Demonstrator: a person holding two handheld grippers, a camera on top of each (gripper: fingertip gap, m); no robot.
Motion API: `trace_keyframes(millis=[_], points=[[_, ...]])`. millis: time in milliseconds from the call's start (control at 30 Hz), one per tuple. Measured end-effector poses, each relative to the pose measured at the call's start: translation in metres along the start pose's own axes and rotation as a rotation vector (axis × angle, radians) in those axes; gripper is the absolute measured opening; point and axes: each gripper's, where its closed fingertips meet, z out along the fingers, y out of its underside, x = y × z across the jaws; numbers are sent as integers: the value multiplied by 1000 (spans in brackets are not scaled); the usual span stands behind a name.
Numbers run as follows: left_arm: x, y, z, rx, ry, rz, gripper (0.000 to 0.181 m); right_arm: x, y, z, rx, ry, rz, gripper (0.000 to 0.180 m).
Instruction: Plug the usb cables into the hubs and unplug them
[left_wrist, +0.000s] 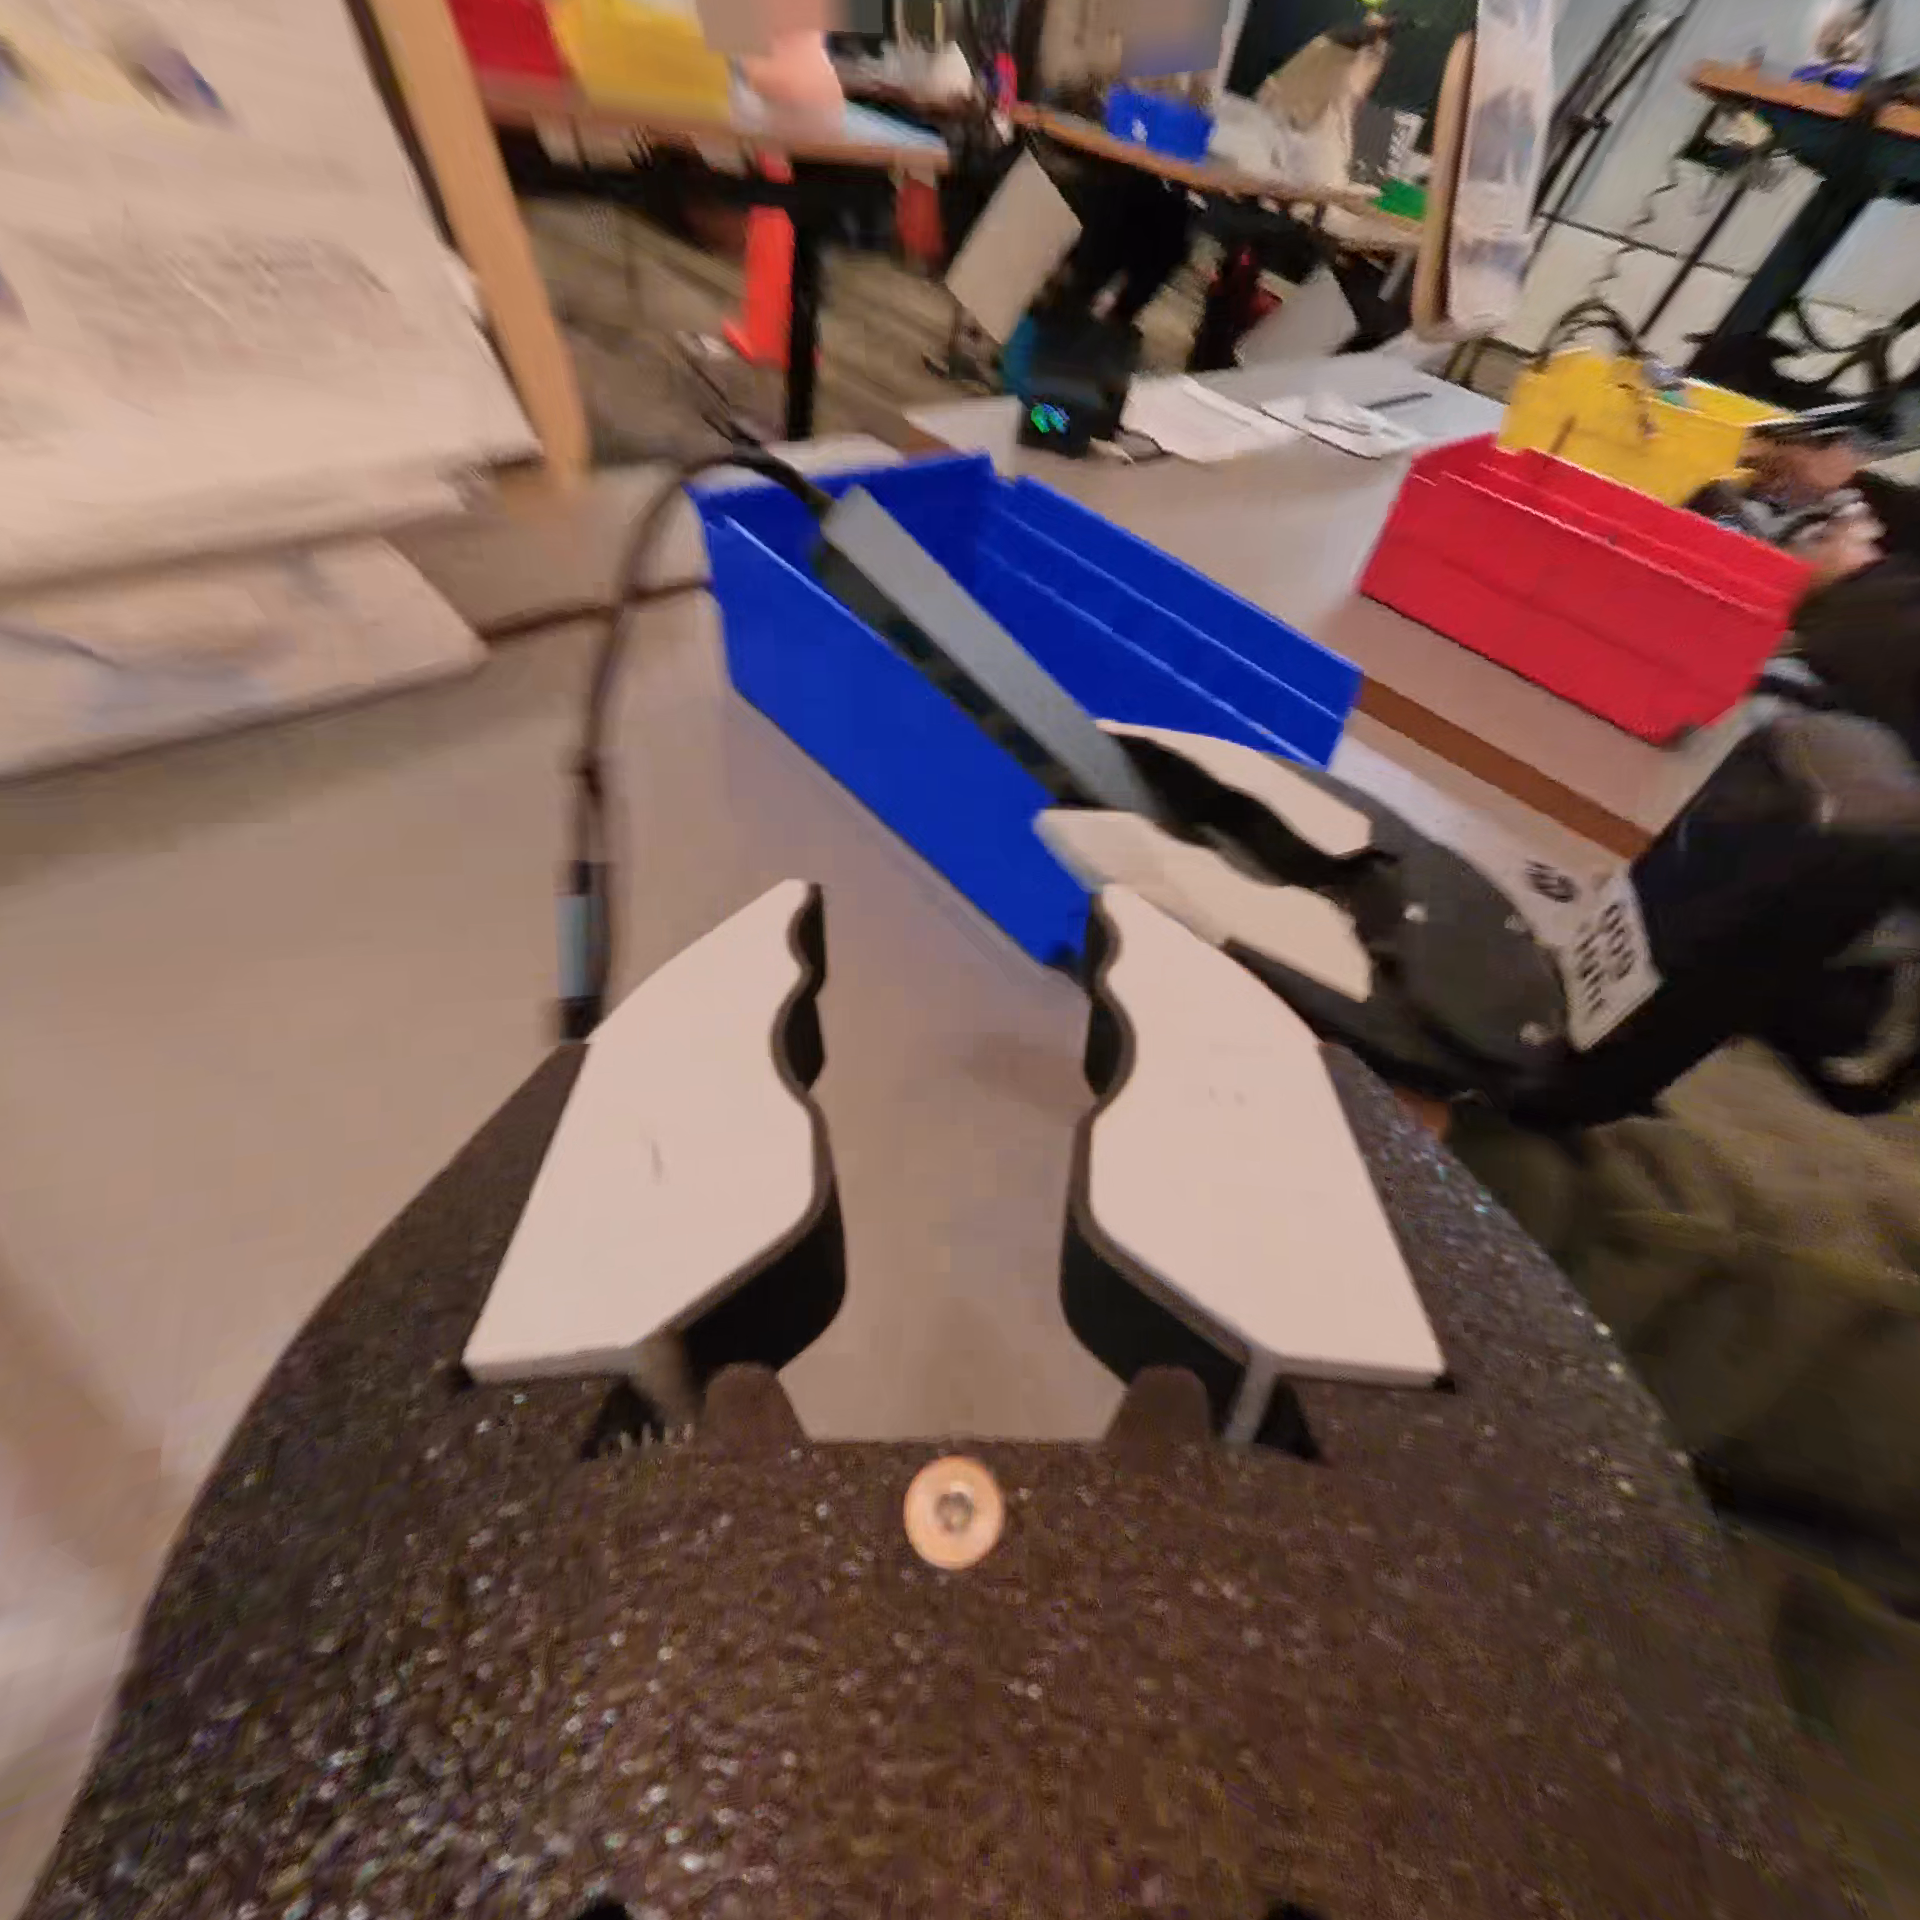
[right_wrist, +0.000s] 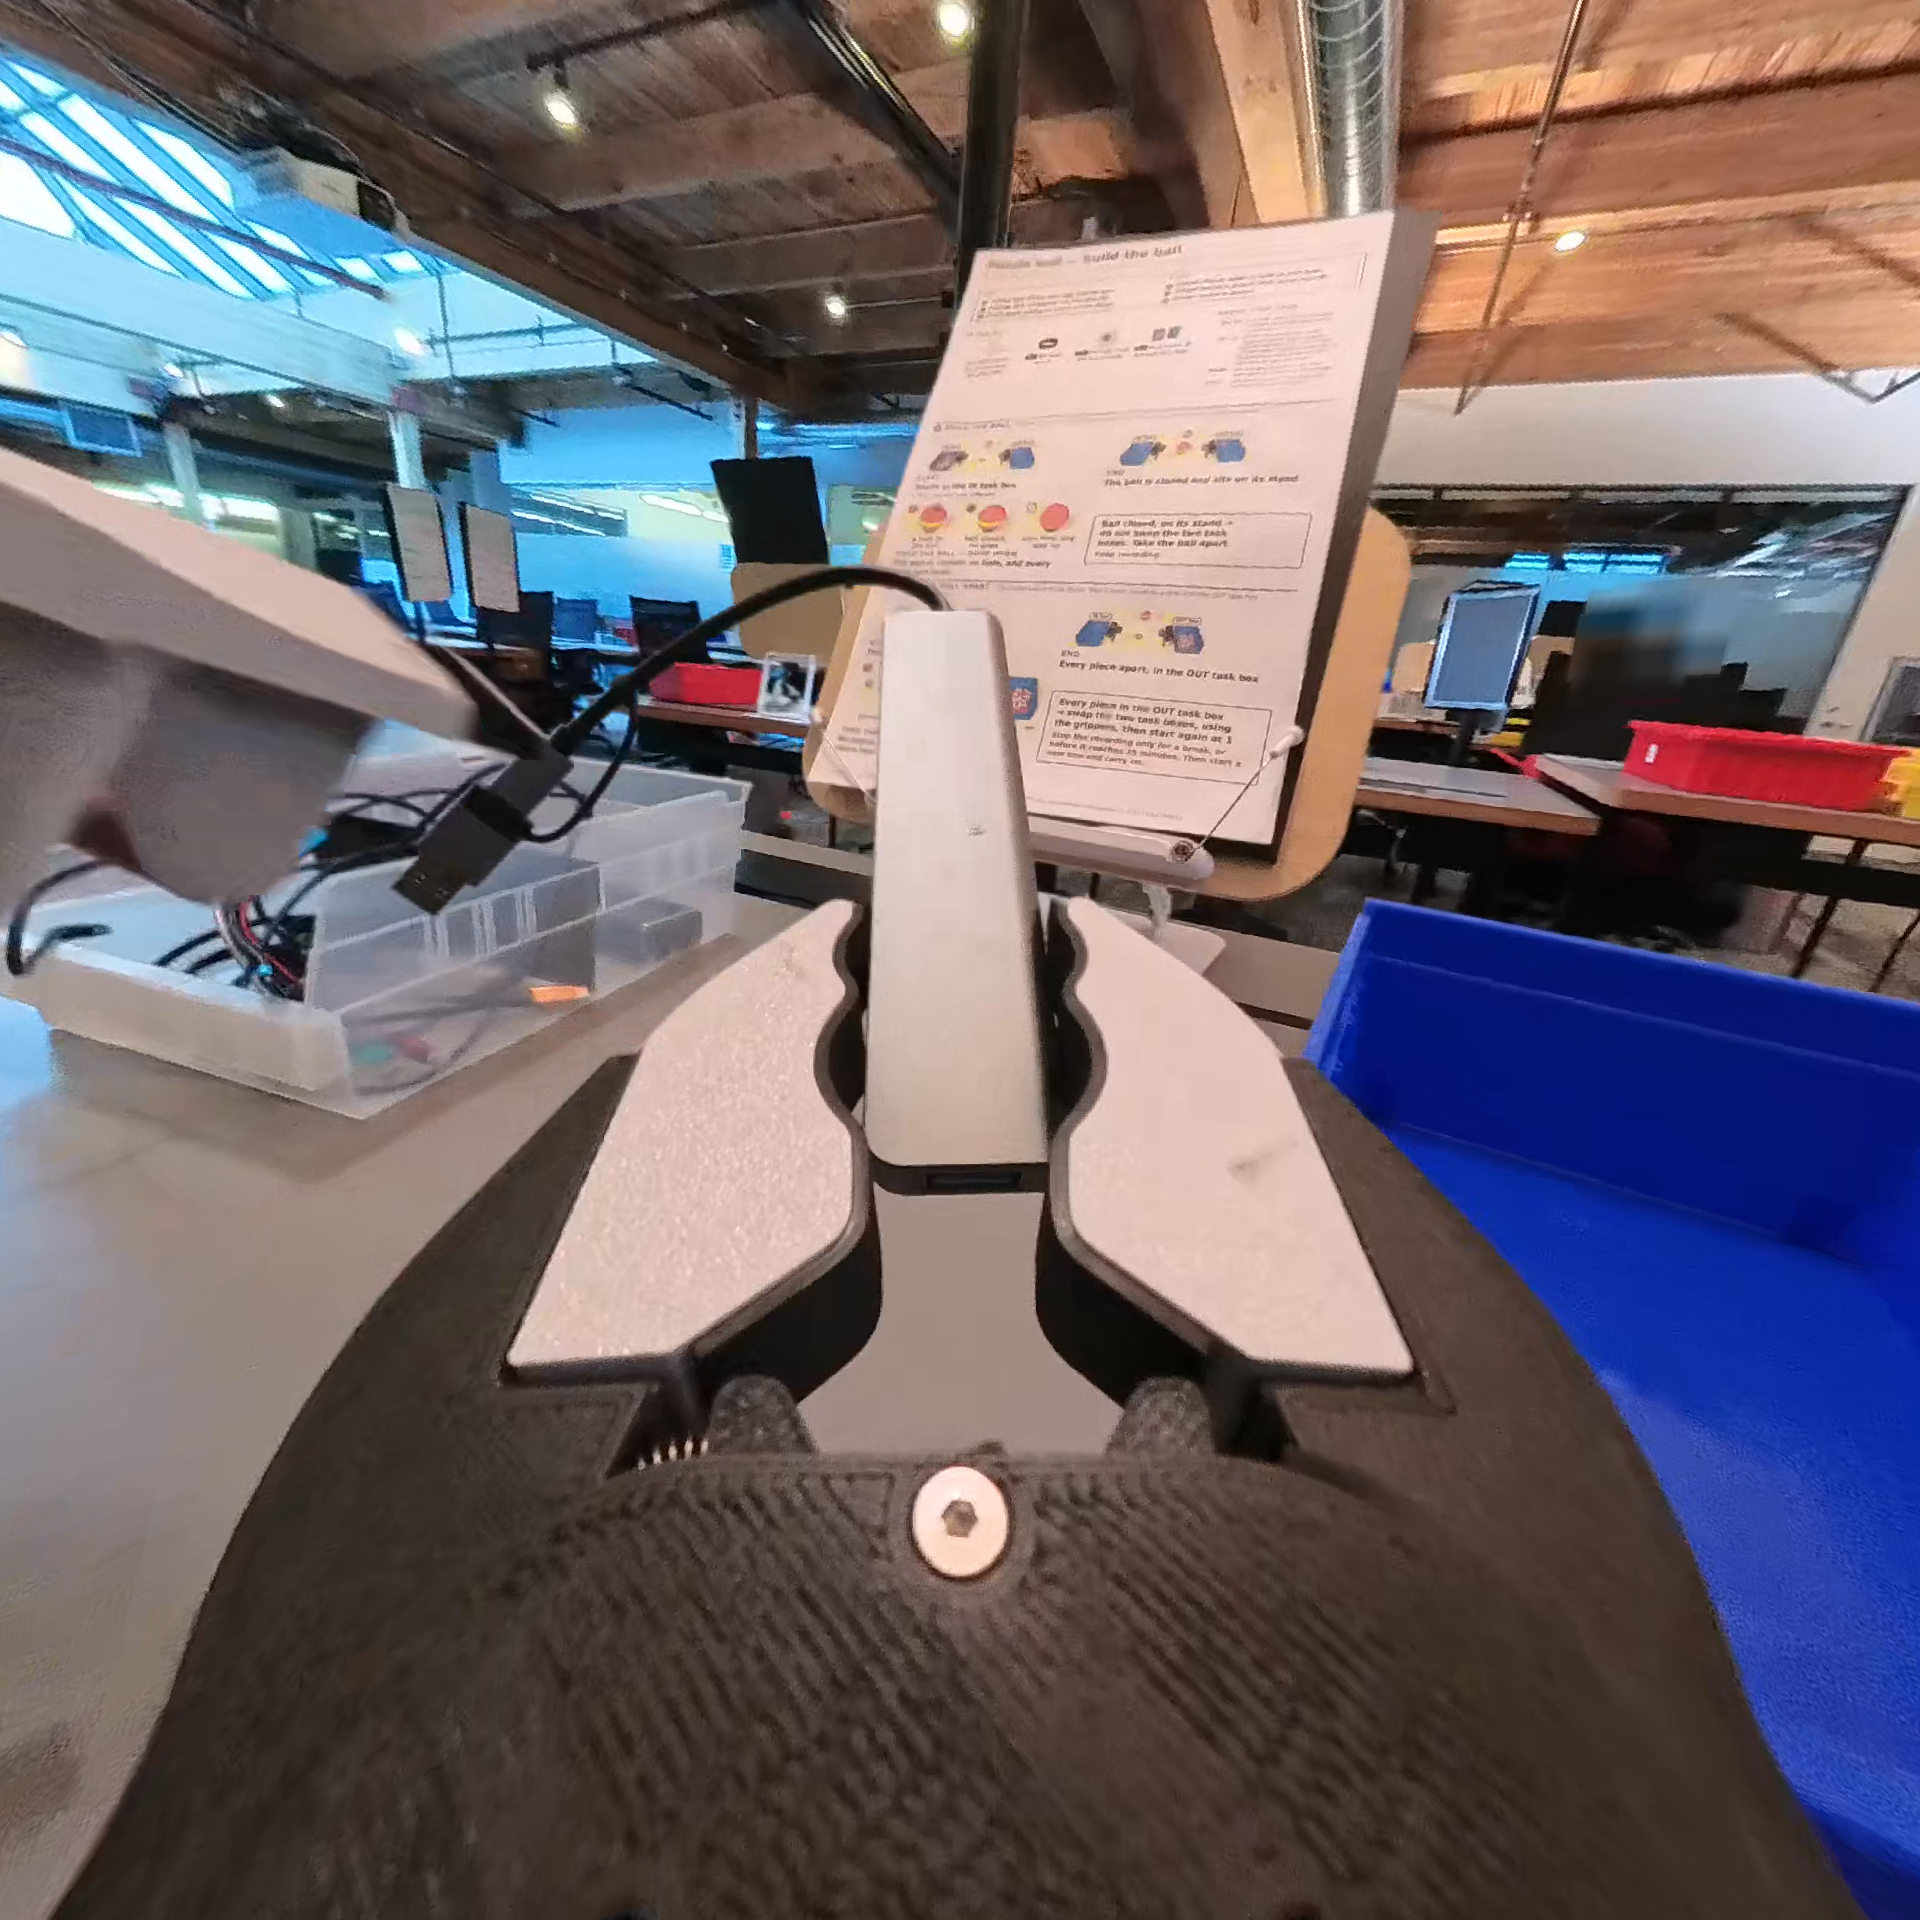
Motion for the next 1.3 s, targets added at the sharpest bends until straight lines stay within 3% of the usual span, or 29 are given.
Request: trace_keyframes(millis=[133,233,267,333,367,467,667,833,933,1300], points=[[5,28,39,-90,84,-215,49,-18,7,-6,6,21,-87,32],[11,23,50,-33,222,-401,49,-29,14,-15,8,16,-135,32],[11,18,51,-3,269,-482,46,-31,15,-16,4,15,-145,32],[9,9,53,56,348,-589,17,-34,11,-18,25,9,-145,32],[11,7,53,67,409,-635,14,-32,10,-19,29,17,-142,32],[14,6,58,54,554,-790,10,-29,10,-18,52,5,-109,33],[6,19,65,-9,641,-995,9,-35,7,-19,115,-76,-154,32],[10,16,56,-10,689,-1016,9,-37,6,-19,123,-86,-160,44],[11,16,55,-21,656,-968,9,-41,7,-19,119,-114,-167,36],[11,11,63,-20,597,-922,9,-34,11,-16,70,-77,-118,36]])
